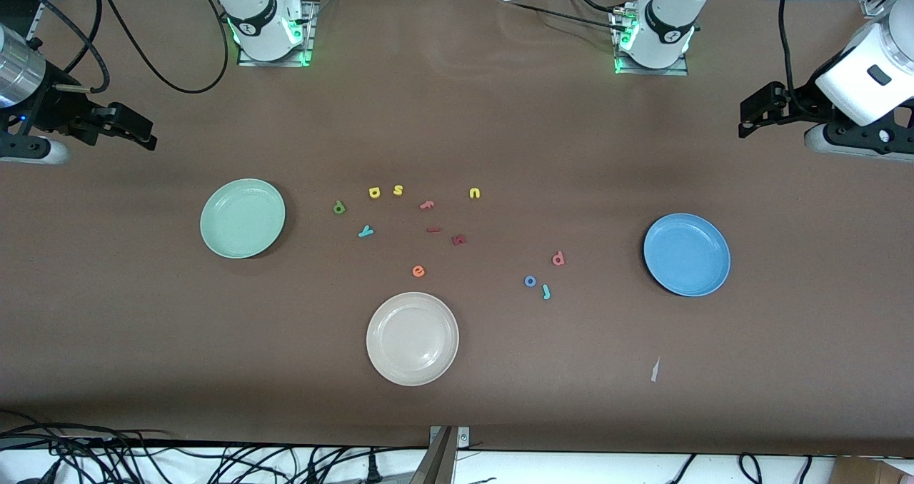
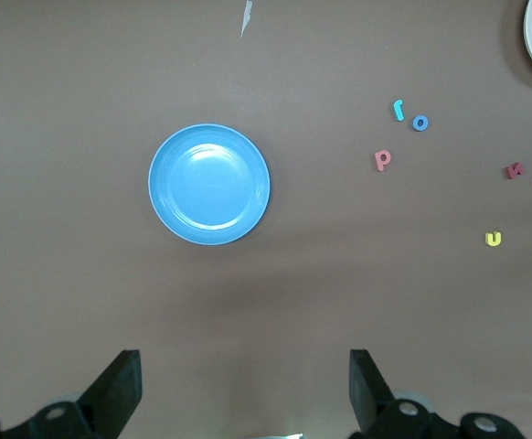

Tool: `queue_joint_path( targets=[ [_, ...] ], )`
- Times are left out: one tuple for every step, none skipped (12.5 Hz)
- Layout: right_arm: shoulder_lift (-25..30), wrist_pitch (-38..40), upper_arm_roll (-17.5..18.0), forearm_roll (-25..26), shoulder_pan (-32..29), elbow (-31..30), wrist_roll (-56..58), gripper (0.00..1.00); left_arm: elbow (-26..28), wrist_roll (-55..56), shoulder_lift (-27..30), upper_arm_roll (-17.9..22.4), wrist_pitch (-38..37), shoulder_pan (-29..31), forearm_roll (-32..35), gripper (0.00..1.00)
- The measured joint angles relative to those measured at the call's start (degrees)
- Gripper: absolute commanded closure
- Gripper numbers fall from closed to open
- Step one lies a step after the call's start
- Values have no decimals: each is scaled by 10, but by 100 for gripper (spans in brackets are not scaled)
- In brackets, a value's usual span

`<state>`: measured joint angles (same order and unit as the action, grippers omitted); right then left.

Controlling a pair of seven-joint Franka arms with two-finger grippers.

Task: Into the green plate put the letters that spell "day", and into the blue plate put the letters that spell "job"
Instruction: 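Move the right gripper past the green plate toward the cyan y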

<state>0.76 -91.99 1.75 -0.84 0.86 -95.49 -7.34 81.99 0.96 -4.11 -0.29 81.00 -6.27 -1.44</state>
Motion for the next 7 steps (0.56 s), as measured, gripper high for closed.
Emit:
queue_joint_path(
  targets=[
    [-1,1,0,0,0,-1,0,0,0,0,0,0,0,0,0,0],
    [-2,4,1,-2,0,-5,-4,0,0,0,0,0,0,0,0,0],
    [-7,5,2,-5,0,-13,-14,0,0,0,0,0,0,0,0,0],
    [-16,2,2,-6,1,-19,-25,0,0,0,0,0,0,0,0,0],
    [-31,-5,3,-6,4,-21,-32,0,0,0,0,0,0,0,0,0],
    [-49,-14,4,-6,11,-21,-32,0,-1,0,0,0,0,0,0,0],
    [-66,-23,5,-6,27,-21,-32,0,-1,0,0,0,0,0,0,0]
  ],
)
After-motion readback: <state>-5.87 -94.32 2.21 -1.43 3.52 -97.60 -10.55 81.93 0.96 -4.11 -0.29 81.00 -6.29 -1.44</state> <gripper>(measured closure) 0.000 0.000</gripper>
